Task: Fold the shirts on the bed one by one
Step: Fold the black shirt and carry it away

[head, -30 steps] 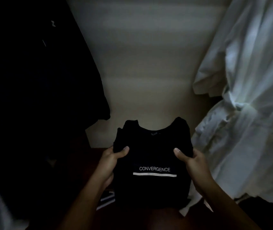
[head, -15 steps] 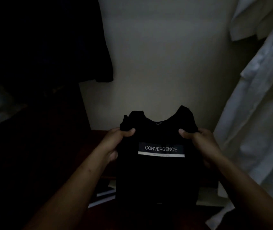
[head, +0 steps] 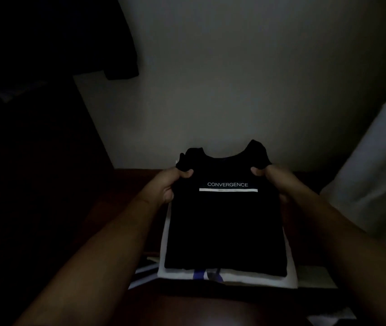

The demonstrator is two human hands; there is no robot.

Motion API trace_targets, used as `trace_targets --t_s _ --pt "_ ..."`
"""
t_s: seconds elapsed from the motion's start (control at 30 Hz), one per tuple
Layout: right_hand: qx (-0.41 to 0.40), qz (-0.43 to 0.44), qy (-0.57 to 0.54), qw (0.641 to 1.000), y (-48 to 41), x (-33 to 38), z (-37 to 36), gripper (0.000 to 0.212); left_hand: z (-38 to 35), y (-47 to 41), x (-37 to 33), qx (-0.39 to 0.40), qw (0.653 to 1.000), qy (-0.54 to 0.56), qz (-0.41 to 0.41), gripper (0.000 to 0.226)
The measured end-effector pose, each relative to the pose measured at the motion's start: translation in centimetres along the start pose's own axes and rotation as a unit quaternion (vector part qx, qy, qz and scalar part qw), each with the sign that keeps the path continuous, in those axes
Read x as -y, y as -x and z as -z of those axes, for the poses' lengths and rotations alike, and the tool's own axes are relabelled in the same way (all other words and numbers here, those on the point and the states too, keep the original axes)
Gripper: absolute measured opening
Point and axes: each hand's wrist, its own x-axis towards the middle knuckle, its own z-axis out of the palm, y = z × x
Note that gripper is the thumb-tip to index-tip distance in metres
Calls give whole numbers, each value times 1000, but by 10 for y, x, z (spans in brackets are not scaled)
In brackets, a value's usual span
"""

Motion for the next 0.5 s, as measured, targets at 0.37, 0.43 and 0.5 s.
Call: trace_targets --t_s 0.37,0.43,0.5 --pt "-21 -40 -53 998 -78 -15 -14 56 9 -84 4 -92 994 -65 -17 86" --pt "-94 -32 -56 994 -79 -16 -17 50 11 -95 6 -158 983 -85 -46 63" --pt "-126 -33 -53 990 -78 -20 -19 55 13 -102 12 -169 980 -87 -53 43"
